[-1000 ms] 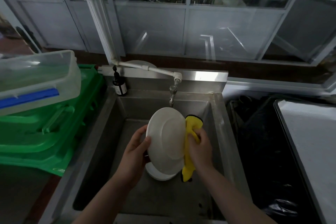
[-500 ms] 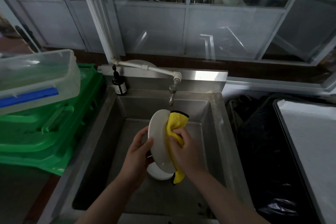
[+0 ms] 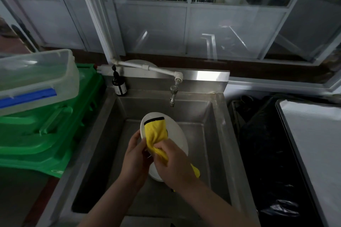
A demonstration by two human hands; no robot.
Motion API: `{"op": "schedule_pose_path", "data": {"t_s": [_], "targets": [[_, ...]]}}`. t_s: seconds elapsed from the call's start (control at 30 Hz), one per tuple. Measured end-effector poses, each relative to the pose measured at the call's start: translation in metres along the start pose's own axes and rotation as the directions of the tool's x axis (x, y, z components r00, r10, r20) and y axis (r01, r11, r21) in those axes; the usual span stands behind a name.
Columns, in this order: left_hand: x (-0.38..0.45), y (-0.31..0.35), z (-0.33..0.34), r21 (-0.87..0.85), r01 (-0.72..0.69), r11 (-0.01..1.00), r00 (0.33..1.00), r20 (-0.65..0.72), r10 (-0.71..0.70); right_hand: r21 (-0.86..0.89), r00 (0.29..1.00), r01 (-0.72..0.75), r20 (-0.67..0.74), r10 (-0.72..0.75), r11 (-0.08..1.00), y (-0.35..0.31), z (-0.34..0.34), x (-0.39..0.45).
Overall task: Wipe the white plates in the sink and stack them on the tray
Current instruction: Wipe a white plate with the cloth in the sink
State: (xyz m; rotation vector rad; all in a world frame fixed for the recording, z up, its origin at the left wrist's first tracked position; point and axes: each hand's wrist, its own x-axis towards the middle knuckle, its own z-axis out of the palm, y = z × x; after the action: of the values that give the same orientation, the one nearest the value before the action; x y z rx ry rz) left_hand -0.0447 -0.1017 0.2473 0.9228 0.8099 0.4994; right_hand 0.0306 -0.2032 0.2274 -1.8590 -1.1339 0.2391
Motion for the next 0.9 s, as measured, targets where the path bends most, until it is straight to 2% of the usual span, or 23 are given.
{"op": "schedule_pose_path", "data": {"t_s": [0.17,0.4,0.6,0.77,0.9], "targets": [[0.001,-0.002,-0.001,-0.053,0.007,0.999,1.0,-0.027,-0.008,-0.084,0.999,0.037,0.04,-0.033,0.996,-0.004,0.008,-0.008],[0.004,-0.002,-0.006,0.012,0.003,1.0,0.999,-0.05,-0.002,-0.11,0.993,-0.114,-0.049,0.11,0.987,0.007,-0.012,0.007],[0.003,0.003,-0.007,0.044,-0.015,0.999,1.0,-0.024,0.016,-0.219,0.989,-0.138,-0.076,0.124,0.966,0.027,-0.03,0.02],[0.002,0.008,-0.008,0.059,-0.034,0.998,0.999,-0.005,0.034,-0.24,0.982,-0.18,-0.097,0.161,0.954,0.041,-0.043,0.026],[0.002,0.01,-0.008,0.061,-0.04,0.997,0.999,0.022,0.039,-0.179,0.961,-0.236,-0.186,0.203,0.955,0.051,-0.054,0.029]]}}
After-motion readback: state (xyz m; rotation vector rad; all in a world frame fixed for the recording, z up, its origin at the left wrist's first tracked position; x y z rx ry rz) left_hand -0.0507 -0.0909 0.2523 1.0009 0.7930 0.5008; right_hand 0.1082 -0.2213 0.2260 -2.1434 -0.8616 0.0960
